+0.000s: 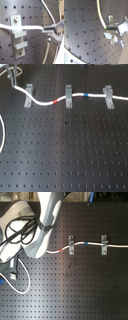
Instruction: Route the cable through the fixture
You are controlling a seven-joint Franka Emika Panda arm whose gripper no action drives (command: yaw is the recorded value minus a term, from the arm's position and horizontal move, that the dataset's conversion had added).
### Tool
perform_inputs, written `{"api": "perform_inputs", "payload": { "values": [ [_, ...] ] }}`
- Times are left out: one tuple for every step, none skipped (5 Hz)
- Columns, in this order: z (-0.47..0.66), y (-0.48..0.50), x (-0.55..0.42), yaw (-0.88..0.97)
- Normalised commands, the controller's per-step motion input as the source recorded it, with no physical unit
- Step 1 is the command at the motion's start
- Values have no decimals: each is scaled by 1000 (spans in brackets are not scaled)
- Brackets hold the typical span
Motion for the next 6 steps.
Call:
{"api": "perform_inputs", "payload": {
  "values": [
    [-349, -388, 137, -160],
    [-226, -469, 26, -246],
    [-1, -538, -379, -114],
    [-40, -430, -435, -140],
    [-261, -282, 53, -268],
    [-231, -228, 246, -380]
  ]
}}
